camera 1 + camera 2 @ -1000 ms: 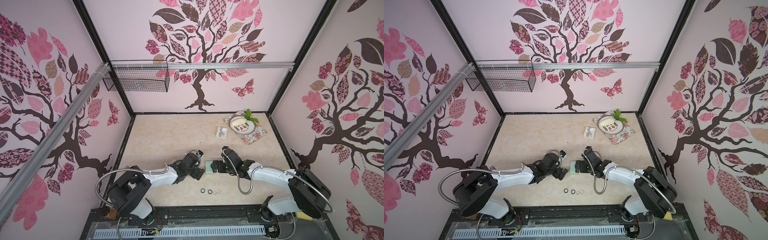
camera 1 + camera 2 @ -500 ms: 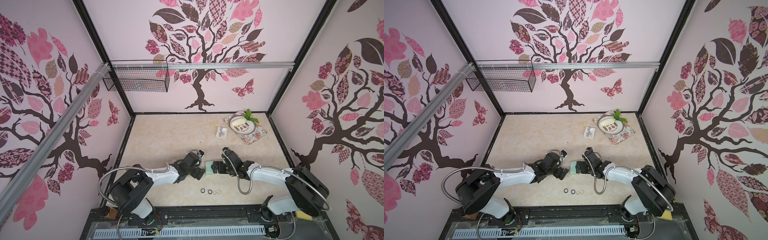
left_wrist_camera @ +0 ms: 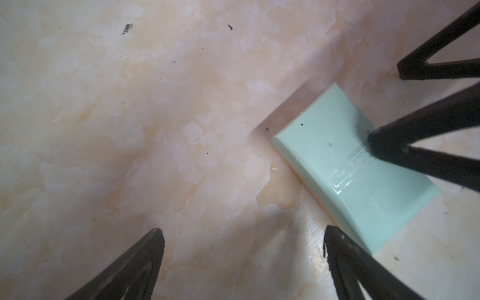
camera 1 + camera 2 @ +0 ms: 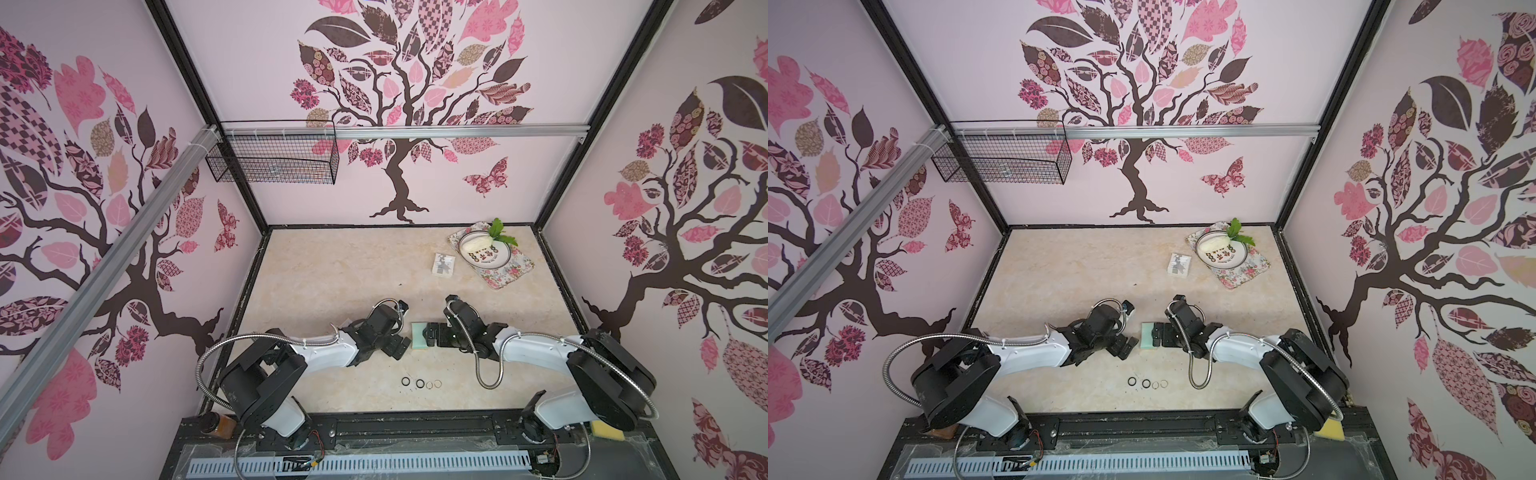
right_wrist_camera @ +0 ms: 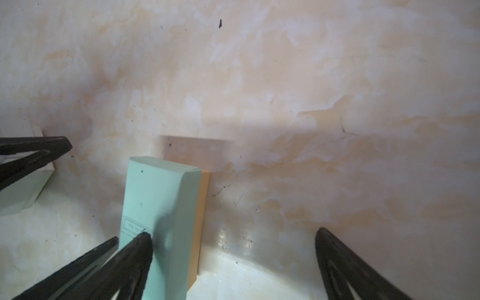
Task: Take the rings out of the lift-off lid box
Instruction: Close the lid on the jewelry box.
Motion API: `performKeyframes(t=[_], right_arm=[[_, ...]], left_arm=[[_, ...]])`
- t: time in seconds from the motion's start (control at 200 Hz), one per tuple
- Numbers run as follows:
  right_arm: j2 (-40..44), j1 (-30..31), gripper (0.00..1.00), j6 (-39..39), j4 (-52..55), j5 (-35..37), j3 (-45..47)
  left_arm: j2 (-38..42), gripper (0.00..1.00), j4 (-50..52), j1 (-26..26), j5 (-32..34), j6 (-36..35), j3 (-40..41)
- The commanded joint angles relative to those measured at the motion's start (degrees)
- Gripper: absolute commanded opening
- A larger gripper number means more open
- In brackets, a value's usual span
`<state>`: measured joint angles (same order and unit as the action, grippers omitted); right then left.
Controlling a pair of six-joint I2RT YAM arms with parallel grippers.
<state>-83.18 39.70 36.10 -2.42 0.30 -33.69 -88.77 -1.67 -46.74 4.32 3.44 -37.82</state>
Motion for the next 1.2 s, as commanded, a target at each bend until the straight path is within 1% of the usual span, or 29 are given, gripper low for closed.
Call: performKeyframes(t=[0.0,0.145,0.265,0.59,0.92,1.195], right_arm=[[-2.1,-0.59,1.0,0.65,4.43,-1.26,-0.35],[-0.87,-0.54,0.99,-1.04,7.1,0.34,-2.48],[-0.76,-0.67,1.0,-1.94,8.19,1.36,-3.0],[-3.71,-0.68,1.0,-3.53,10.32,1.89,-5.09],[-5.07,-0.6,1.0,-4.81,12.13,4.13,-6.47],[-5.6,-0.62,1.0,-5.58,13.11,4.31,-7.43]], left_arm=[[0.53,0.98,-1.24,0.33,-0.48,-0.27,-2.39],[4.45,0.98,-1.15,0.4,-0.14,-0.09,-1.99],[5.11,0.98,-1.21,0.59,-0.35,-0.18,-2.97],[-4.17,0.98,-2.9,0.54,-1.62,-1.33,-7.04],[-9.12,0.98,-3.45,0.51,-1.06,-1.23,-8.01],[-11.06,0.98,-4.11,0.53,-1.06,-0.47,-6.86]])
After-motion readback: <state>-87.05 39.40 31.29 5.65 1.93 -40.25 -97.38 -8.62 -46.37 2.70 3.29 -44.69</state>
